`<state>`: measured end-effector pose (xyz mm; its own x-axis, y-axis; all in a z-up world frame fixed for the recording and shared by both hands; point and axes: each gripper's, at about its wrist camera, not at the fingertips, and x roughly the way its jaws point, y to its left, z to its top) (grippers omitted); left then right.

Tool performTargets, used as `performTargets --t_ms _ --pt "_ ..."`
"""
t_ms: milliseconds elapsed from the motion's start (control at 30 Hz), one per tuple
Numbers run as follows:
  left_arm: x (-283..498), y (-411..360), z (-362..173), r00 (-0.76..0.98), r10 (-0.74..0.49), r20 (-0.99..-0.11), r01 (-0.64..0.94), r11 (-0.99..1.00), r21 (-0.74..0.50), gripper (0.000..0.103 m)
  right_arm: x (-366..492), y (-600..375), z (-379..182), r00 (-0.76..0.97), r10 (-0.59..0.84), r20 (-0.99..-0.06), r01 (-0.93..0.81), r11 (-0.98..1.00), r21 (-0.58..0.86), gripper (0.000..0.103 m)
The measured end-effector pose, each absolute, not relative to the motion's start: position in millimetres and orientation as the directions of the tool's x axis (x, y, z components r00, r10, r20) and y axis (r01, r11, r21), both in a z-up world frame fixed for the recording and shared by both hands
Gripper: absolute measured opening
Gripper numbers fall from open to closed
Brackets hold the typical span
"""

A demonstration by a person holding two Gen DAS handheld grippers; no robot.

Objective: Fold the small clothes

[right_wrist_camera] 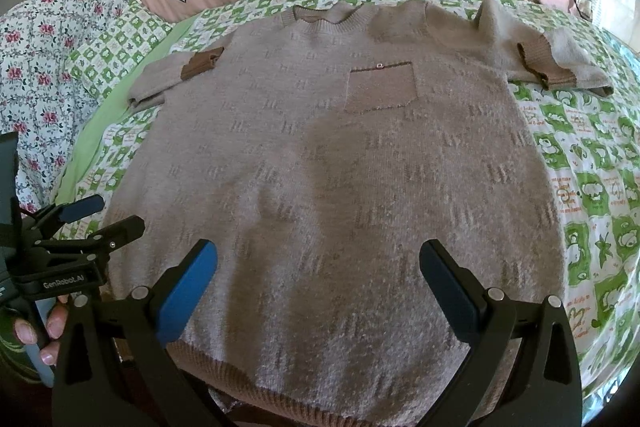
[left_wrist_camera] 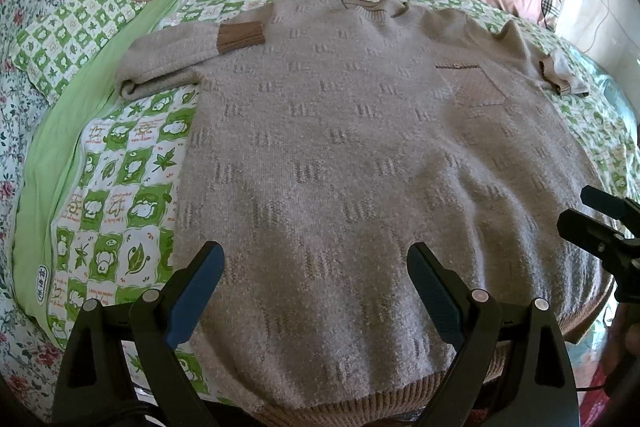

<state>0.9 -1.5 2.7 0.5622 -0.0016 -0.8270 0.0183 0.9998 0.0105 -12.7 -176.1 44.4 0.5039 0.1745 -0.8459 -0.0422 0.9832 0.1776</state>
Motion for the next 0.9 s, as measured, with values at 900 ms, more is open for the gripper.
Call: performTargets --t_ms 900 --pt "1.2 -1.0 1.9 0.562 0.006 -0.827 0.022 1.000 0.022 0.093 -10.1 -179.9 37.1 0.486 0.177 -0.856 -0.041 0.983 0.179 0.101"
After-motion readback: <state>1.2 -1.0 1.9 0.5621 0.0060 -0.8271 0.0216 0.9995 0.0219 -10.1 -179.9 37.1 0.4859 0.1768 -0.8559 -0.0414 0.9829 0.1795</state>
